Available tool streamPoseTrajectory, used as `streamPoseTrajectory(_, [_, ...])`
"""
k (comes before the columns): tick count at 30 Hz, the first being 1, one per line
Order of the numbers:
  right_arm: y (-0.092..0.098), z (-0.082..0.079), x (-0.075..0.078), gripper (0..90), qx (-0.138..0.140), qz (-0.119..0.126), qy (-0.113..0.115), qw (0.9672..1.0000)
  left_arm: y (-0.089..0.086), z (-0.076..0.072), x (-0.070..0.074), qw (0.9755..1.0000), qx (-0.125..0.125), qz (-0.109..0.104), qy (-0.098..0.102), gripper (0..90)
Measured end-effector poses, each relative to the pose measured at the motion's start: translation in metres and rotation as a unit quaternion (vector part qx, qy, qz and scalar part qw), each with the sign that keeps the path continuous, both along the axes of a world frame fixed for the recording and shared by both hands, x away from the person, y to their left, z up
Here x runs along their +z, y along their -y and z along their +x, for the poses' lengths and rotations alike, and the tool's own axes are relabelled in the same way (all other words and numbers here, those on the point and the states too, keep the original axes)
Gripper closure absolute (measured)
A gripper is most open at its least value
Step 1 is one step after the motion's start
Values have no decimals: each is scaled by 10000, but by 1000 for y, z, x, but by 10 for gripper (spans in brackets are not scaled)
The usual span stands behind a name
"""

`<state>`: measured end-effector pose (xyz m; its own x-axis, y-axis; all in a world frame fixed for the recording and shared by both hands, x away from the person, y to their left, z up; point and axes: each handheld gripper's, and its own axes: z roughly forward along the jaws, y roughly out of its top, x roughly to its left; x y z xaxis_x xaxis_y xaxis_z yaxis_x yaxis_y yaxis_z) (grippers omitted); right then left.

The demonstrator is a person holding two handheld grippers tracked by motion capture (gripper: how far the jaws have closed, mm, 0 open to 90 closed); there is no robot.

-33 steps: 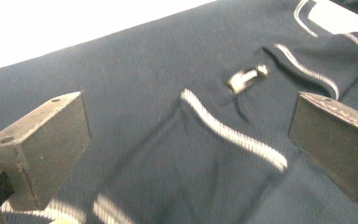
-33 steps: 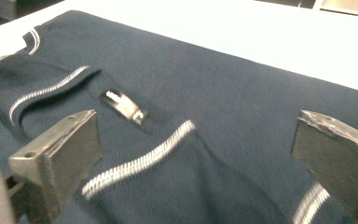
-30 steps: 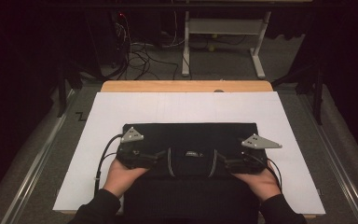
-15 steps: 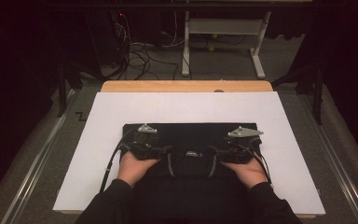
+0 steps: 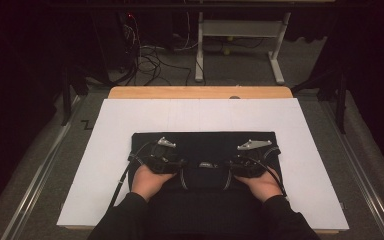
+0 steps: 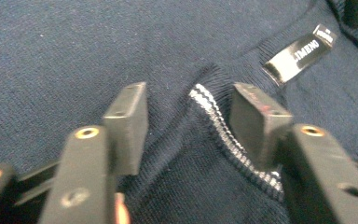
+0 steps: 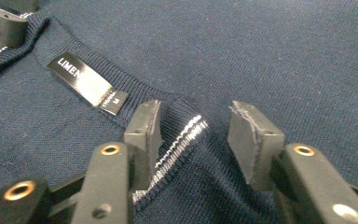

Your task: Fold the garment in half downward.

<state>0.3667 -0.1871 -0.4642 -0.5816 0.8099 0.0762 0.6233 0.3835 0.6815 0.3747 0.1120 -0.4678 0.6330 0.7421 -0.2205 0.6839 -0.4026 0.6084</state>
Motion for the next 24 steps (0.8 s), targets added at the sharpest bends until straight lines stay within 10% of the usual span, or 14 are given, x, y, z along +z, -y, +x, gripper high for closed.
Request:
streamPoseTrajectory(11, [-3, -8, -3, 804, 132, 112, 178, 9997, 5, -9, 0, 9996, -103, 51, 248, 748])
streamPoseTrajectory(24, [4, -46, 25, 817, 364, 493, 1103, 9920, -7, -48, 28, 9925, -94, -492, 1113, 760])
